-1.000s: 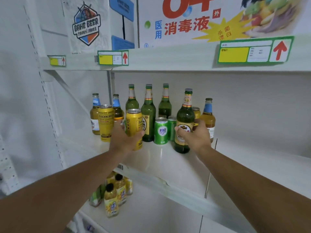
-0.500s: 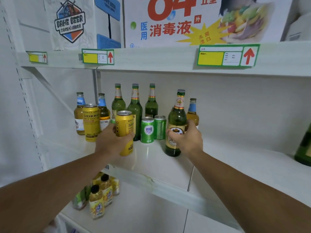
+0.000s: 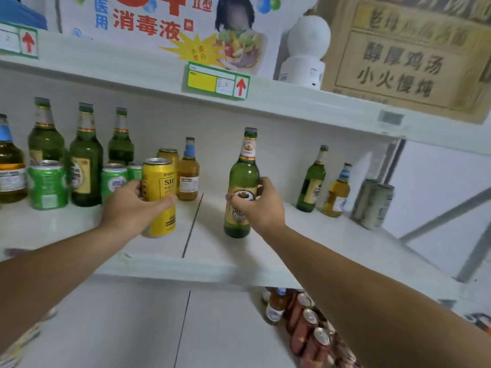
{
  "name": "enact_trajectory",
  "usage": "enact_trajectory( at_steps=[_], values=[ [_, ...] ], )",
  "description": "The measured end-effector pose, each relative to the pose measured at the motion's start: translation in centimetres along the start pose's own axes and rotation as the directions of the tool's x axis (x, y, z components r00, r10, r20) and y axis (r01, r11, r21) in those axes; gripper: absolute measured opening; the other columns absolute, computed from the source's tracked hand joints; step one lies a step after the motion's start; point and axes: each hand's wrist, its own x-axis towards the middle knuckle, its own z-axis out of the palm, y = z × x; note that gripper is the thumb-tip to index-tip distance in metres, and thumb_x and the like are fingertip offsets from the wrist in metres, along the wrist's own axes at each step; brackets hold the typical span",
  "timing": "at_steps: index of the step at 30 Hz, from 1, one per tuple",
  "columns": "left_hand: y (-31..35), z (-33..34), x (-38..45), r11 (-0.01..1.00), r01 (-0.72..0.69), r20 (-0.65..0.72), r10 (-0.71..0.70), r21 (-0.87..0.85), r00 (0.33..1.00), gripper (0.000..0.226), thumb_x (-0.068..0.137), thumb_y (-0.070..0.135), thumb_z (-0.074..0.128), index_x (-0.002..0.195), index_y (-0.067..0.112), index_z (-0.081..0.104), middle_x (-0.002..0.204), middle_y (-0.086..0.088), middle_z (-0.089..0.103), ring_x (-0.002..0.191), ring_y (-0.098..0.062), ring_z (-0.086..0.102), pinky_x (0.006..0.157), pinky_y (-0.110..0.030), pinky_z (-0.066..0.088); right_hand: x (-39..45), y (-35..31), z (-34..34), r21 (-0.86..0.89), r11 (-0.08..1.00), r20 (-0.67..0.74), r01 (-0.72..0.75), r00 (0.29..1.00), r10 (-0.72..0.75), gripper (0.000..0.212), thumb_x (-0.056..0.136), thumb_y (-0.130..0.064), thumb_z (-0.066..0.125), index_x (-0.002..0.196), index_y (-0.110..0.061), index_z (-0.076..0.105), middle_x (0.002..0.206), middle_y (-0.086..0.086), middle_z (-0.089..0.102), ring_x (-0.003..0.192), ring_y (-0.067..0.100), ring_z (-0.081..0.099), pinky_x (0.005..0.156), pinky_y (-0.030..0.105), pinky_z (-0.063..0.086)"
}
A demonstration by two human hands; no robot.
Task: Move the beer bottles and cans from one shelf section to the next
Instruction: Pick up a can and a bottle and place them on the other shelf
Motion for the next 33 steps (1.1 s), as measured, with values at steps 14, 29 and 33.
enact_trajectory(
  at_steps=[14,29,33],
  values=[
    [9.0,16.7,-4.6,0.999,-0.03,0.158,0.032,-0.017,0.987,0.043,0.073,0.043,0.098,0.103,0.022,0.076,0.099,0.007,0.079,0.092,-0.015,0.076,0.084,-0.035,0.061,-0.1,11.5,-20.4,-0.107,0.993,-0.168,-0.044,0.985,0.025,0.07,0.066,-0.061,0.091,0.123,-0.034,0.06,0.106,-0.012,0.076,0.096,0.011,0.075,0.087,0.047,0.066],
    [14.6,29.7,-6.4,1.0,-0.009,0.19,0.006,0.013,0.982,0.04,0.075,0.042,0.097,0.105,0.025,0.076,0.099,0.012,0.078,0.089,-0.003,0.072,0.068,-0.02,0.051,5.5,19.7,-26.6,0.044,0.998,-0.106,-0.047,0.993,0.052,0.068,0.071,-0.045,0.098,0.125,-0.032,0.059,0.102,-0.021,0.07,0.1,0.01,0.072,0.089,0.041,0.065],
    [14.2,31.4,-4.3,1.0,-0.009,0.192,0.009,-0.001,0.981,0.042,0.072,0.041,0.099,0.103,0.024,0.076,0.098,0.009,0.079,0.091,-0.007,0.075,0.073,-0.025,0.055,7.6,20.1,-25.2,0.062,0.997,-0.097,-0.055,0.993,0.061,0.07,0.073,-0.043,0.098,0.13,-0.03,0.06,0.108,-0.016,0.072,0.104,0.014,0.073,0.091,0.042,0.065]
  ],
)
